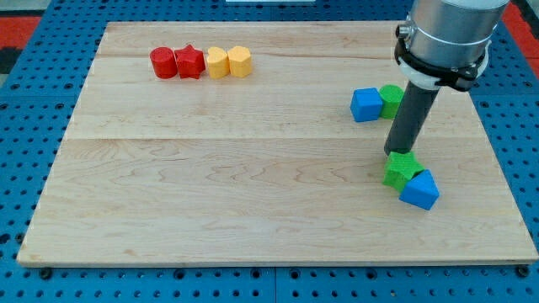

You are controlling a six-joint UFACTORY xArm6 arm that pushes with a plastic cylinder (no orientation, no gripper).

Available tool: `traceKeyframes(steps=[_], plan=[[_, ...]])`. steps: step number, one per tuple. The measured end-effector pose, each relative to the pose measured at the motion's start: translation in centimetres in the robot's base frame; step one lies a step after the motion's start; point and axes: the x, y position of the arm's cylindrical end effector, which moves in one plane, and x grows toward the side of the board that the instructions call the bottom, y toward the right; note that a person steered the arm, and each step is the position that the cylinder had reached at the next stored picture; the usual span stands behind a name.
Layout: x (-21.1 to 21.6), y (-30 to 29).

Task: Place your arm to the top right of the green circle

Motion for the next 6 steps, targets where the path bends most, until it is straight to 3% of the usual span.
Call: traceKeyframes(steps=[2,4,6], plan=[[-2.9,0.1],[-4.7,4.5],[-11.4,4.7]])
